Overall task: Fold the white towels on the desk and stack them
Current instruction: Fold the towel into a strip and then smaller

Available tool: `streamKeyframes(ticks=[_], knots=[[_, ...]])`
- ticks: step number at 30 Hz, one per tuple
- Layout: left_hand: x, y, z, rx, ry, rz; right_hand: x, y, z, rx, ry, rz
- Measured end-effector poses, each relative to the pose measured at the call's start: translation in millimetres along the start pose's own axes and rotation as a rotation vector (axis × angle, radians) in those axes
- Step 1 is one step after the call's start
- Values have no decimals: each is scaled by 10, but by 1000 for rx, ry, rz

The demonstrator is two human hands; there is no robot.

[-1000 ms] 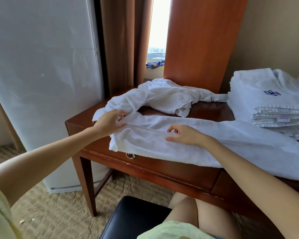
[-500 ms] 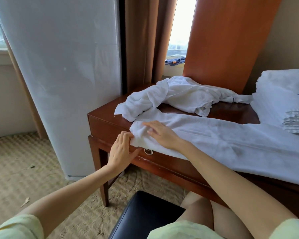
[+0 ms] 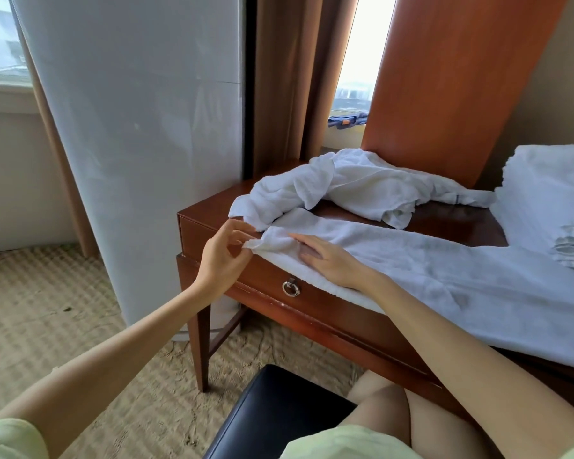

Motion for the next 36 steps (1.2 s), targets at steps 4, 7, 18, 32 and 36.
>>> streamKeyframes(ticks=[4, 7, 18, 32, 36], knots=[[-49, 205, -2, 105, 16, 95, 41, -27, -116, -40, 39, -4], [-156, 270, 149, 274, -48, 301, 52, -47, -174, -46, 2, -8], [-433, 214, 592, 575, 150, 494, 237, -143, -235, -76, -21, 12], [-603, 238, -274, -147, 732, 68, 398, -418, -504, -105, -162, -21], [-1295, 149, -517, -277, 686, 327, 542, -486, -492, -98, -60, -80]])
Point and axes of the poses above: each hand's wrist, its own y-axis towards the middle knuckle, its own x-axis out of the back of the hand, z = x × y, the point moved 10 cm from there along y, towards the middle knuckle, and after that the axes turned 7 degrees about x, right-handed, at the moved point
